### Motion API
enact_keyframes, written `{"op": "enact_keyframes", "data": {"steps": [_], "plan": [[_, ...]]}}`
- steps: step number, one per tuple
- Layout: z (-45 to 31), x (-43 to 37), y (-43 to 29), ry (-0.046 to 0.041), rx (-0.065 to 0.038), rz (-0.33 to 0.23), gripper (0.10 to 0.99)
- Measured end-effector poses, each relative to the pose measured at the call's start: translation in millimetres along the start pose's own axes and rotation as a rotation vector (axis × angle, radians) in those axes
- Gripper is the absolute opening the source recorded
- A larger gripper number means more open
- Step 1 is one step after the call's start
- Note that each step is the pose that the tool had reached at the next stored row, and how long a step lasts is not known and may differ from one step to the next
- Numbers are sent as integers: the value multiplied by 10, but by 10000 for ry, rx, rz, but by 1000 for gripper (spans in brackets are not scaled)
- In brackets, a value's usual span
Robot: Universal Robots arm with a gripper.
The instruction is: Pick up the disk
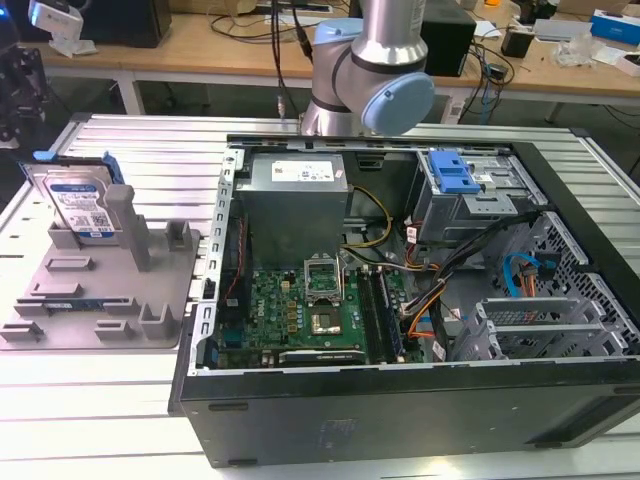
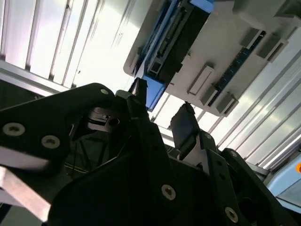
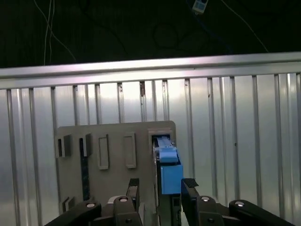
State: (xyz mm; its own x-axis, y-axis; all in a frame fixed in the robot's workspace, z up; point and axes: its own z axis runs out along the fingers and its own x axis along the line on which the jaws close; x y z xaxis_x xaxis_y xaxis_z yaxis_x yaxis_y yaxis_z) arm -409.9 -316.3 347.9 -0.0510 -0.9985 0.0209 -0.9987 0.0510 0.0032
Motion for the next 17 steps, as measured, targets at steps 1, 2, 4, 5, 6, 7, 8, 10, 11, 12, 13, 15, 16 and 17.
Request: {"op": "enact_keyframes", "data": {"steps": [1,2,4,5,6,7,8,10,11,12,13,15,16,17], "plan": [[19,-57,5,-1,4,-37,482],[28,-57,5,7,-9,-50,482],[34,-57,6,31,-27,-58,482],[34,-58,6,33,-27,-58,482],[35,-57,6,34,-27,-59,482],[37,-57,6,36,-27,-57,482],[40,-57,6,36,-25,-56,482],[49,-56,6,41,-24,-57,482],[54,-55,6,43,-25,-58,482],[63,-55,5,47,-26,-58,482],[74,-54,6,51,-25,-58,482],[98,-54,5,58,-25,-58,482],[106,-54,5,60,-24,-58,482],[113,-54,5,63,-25,-59,482]]}}
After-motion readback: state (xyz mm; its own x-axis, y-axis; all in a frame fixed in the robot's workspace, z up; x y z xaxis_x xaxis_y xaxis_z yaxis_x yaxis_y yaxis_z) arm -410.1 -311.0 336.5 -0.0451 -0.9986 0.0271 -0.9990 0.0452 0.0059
